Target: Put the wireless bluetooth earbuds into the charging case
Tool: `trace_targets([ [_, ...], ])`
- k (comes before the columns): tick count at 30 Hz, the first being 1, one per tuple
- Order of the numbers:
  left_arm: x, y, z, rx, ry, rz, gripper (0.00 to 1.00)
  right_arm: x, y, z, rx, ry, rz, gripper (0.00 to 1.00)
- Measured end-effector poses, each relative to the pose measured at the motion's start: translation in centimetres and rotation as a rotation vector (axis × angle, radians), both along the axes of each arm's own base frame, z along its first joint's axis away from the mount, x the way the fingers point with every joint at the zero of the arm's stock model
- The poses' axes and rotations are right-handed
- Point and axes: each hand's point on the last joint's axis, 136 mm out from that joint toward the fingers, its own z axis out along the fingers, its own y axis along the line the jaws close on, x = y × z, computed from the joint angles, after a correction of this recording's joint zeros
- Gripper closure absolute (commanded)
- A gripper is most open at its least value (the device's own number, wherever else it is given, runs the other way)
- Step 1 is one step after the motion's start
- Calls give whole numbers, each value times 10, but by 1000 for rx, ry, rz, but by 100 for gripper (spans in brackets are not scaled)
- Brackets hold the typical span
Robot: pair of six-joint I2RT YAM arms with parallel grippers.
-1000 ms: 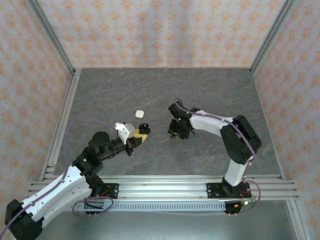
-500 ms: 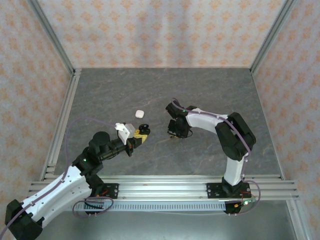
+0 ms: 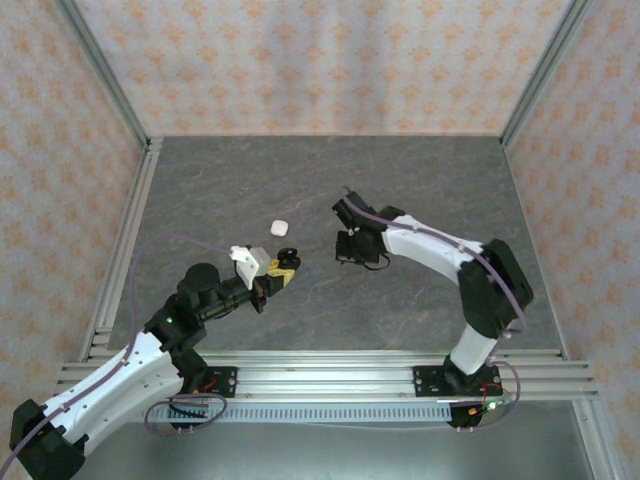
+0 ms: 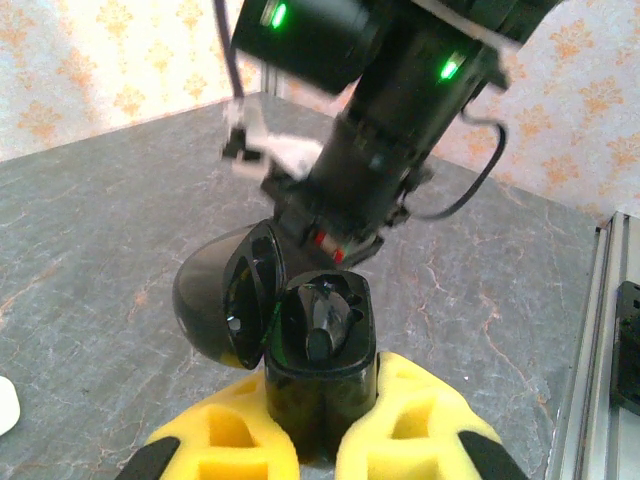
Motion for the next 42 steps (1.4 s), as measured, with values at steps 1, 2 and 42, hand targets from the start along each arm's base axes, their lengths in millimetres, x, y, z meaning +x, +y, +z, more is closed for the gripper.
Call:
trace_targets([
  [1, 0, 0, 0, 0, 0, 0, 100, 1, 0, 13, 14, -38, 12, 94],
  [2, 0, 0, 0, 0, 1, -1, 100, 1, 0, 30, 33, -84, 29, 95],
  [42, 0, -12, 83, -204, -18, -44, 100, -90, 83, 250, 439, -858, 703, 99],
])
